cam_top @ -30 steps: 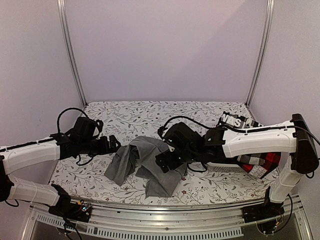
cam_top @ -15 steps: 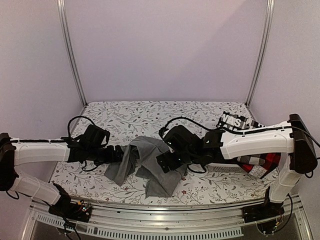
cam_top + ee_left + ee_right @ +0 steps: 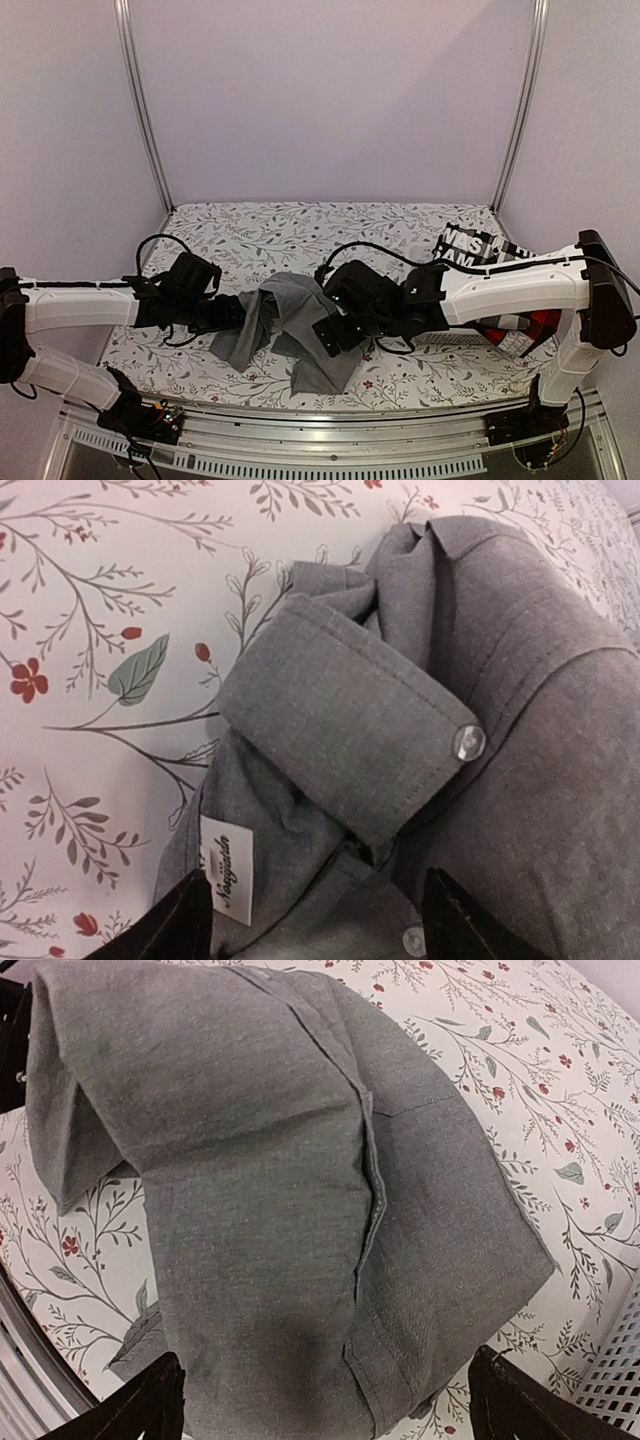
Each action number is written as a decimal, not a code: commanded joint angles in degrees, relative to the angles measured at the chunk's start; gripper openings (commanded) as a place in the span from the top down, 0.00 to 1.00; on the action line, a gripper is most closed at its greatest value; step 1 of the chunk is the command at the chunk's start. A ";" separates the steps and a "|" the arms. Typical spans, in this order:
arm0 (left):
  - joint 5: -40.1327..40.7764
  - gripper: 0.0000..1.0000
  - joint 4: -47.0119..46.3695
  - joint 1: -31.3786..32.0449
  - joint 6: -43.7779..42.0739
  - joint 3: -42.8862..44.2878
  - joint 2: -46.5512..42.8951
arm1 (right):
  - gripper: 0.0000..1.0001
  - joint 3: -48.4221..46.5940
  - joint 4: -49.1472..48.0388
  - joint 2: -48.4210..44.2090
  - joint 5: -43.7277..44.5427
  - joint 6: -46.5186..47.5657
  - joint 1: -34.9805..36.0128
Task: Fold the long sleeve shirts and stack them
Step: Pick up the crumpled shirt from the center of the board, then place the crumpled shirt at the center of the board.
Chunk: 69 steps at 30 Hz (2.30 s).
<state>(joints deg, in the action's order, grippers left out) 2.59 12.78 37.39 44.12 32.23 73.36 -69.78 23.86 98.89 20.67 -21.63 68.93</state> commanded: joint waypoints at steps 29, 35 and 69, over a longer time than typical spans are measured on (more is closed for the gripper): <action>26.11 1.00 10.27 9.93 1.81 11.59 -3.72 | 1.00 -1.77 10.11 1.95 7.26 -10.75 1.00; 25.96 1.00 11.81 6.12 -15.63 25.34 -6.16 | 1.00 -11.20 13.48 -2.36 15.93 -2.65 -5.19; -15.21 1.00 10.29 -22.84 -17.73 43.25 19.13 | 0.34 -30.46 9.20 14.09 -9.56 6.72 -26.24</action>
<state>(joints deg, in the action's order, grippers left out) -5.45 30.09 14.74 25.82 72.82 84.58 -106.00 32.16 113.30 16.19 -9.85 42.94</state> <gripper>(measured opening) 0.006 0.466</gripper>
